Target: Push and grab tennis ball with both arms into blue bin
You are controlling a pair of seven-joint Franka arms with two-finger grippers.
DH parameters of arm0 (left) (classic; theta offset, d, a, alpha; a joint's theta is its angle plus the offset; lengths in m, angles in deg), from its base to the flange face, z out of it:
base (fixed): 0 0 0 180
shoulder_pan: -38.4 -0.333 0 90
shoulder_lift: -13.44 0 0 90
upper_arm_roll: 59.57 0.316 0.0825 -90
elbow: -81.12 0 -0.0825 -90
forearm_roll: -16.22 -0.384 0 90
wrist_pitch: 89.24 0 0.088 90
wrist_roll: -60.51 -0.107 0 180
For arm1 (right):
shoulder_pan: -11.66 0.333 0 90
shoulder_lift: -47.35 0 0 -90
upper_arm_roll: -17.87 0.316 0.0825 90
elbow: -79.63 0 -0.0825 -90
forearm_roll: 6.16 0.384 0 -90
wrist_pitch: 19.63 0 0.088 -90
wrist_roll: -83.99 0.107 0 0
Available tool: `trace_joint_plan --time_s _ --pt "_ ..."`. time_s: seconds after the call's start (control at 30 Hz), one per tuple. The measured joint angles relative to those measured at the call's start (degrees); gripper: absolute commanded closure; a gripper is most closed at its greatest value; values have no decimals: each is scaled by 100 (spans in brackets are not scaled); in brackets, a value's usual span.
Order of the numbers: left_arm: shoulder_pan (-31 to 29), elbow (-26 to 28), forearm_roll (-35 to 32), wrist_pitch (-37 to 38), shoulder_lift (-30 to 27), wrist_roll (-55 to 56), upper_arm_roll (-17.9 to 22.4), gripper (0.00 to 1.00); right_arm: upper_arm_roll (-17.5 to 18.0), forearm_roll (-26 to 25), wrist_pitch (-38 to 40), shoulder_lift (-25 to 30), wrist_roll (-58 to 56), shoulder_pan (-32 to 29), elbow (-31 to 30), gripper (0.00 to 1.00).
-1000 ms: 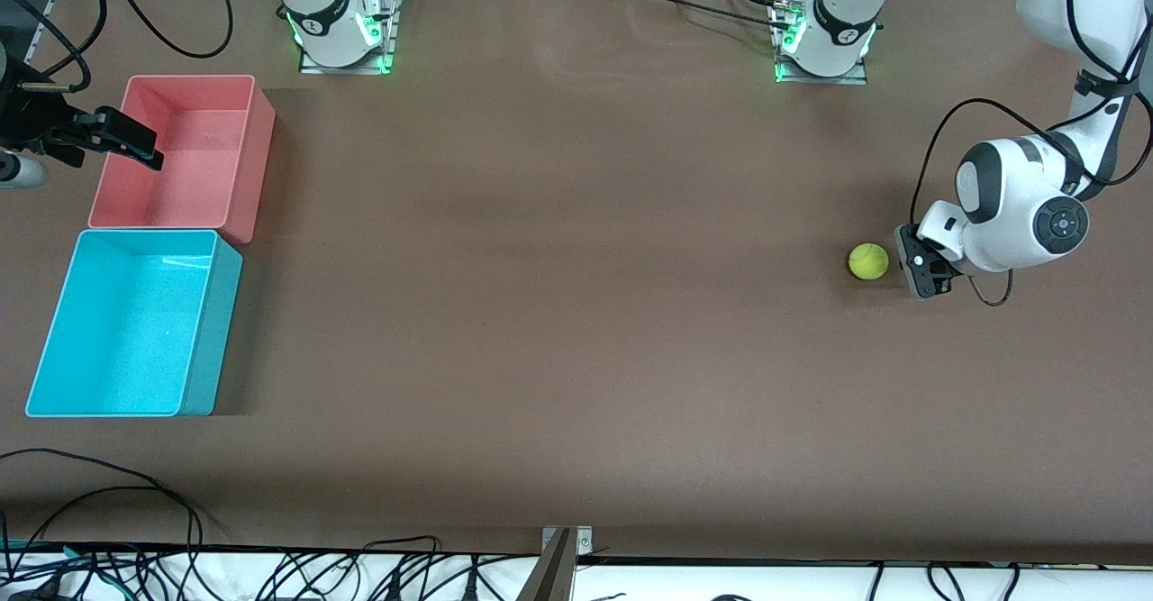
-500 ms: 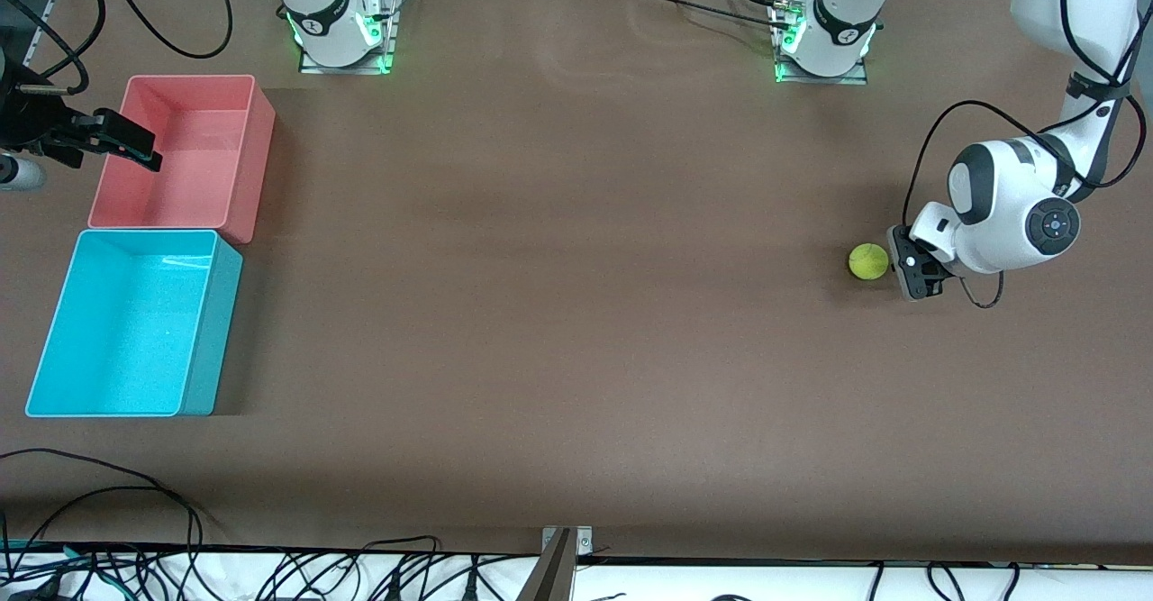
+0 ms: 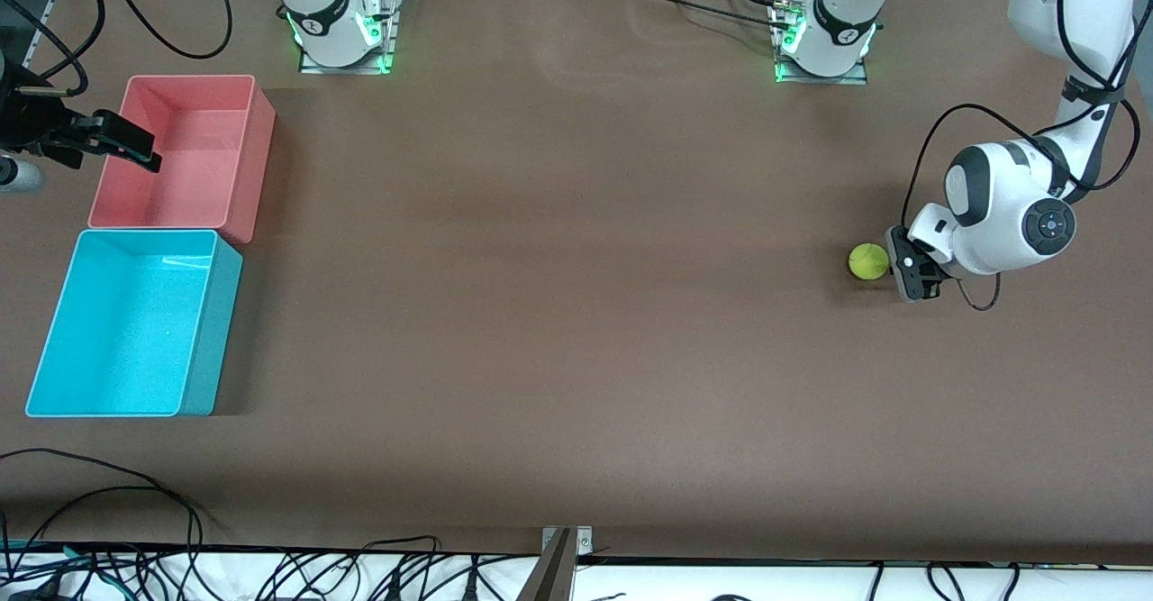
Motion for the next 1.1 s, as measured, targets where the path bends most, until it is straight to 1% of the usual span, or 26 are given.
trace_joint_plan --time_s 0.27,0.43,0.57,0.73,0.83,0.93,1.1 --pt "-7 67 19 -9 0 -16 6 100 -1 0 0 0 0 0 0 0" --pt "7 67 322 -12 0 -16 -21 100 -1 0 0 0 0 0 0 0" --pt "14 67 603 -22 0 175 -279 100 -1 0 0 0 0 0 0 0" --pt "137 62 629 -56 0 1109 -831 100 -1 0 0 0 0 0 0 0" --pt "260 52 629 -81 0 1510 -1049 100 -2 0 0 0 0 0 0 0" --pt "344 42 629 -95 -1 1653 -1115 100 -2 0 0 0 0 0 0 0" --pt "300 39 629 -96 -3 1643 -1088 100 -2 0 0 0 0 1 0 0"
